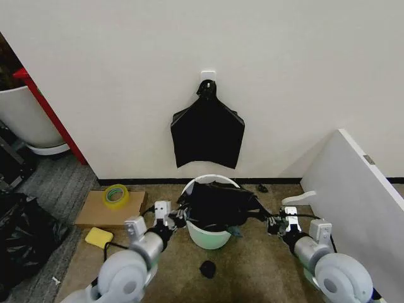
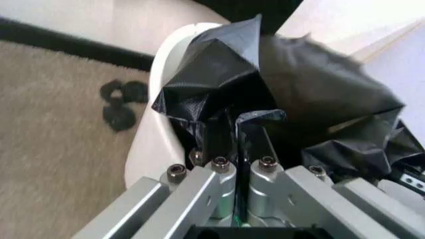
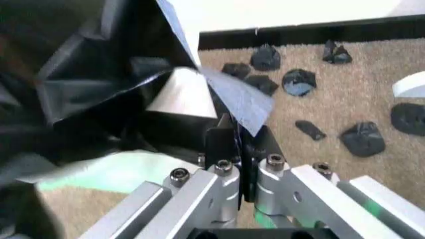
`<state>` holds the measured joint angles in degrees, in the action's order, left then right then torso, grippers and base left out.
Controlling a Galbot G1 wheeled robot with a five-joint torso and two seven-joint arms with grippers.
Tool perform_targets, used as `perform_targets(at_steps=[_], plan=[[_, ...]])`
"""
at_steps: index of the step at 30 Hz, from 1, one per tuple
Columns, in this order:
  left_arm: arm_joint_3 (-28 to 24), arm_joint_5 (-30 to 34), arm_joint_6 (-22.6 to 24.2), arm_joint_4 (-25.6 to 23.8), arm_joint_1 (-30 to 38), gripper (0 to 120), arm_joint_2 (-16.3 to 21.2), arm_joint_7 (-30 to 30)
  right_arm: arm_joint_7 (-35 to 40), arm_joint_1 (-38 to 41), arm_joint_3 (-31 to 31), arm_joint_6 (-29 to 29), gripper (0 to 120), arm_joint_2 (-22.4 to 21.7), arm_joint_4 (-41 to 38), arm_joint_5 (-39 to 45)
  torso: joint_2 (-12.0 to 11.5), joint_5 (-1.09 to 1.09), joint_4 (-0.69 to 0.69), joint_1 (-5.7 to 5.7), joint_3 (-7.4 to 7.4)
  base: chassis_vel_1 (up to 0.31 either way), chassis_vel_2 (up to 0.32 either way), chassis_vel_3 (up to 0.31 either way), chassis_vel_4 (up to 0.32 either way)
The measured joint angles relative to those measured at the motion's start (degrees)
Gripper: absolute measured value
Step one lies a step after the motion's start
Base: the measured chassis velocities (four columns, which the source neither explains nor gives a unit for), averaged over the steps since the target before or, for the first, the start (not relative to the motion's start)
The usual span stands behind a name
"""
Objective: Place the garbage bag over the trash bin.
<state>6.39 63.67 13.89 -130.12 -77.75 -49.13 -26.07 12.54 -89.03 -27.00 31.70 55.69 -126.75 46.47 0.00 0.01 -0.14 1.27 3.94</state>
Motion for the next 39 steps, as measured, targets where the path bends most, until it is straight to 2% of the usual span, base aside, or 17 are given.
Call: perform_targets(at_steps=[6,13,29,35,39], plan=[[0.98,-0.86,1.16,-0.66,-4.03,0,0.31,-1.09,-1.02,0.08,2.30,0.92,0,1.04,2.25,-4.67,0.00,0.00,0.00,0.00,0.00,0.000,0.000,0.000,0.000],[1.13,-0.56,2.45,1.94,-4.92,0,0.97,-1.95,-1.91,0.85,3.64,1.21,0,0.64,5.32,-6.95,0.00,0.00,0.00,0.00,0.00,0.000,0.000,0.000,0.000],[-1.89,-1.04,2.34,12.28,3.39,0,-3.69,-2.95,-1.54,4.56,7.08,-1.27,0,4.13,10.57,-9.72,0.00,-0.01,-0.01,0.00,0.01,0.000,0.000,0.000,0.000],[-0.79,-1.92,1.52,10.48,2.51,0,-3.39,-2.20,-1.94,3.42,6.71,-3.03,1,3.96,9.80,-9.94,0.00,0.00,0.00,0.00,0.01,0.000,0.000,0.000,0.000],[0.75,-4.23,1.70,8.69,0.87,15,-2.47,-1.69,-3.21,1.47,5.94,-4.30,12,2.98,8.42,-11.28,0.00,0.00,-0.01,0.01,0.01,0.000,0.000,0.000,0.000]])
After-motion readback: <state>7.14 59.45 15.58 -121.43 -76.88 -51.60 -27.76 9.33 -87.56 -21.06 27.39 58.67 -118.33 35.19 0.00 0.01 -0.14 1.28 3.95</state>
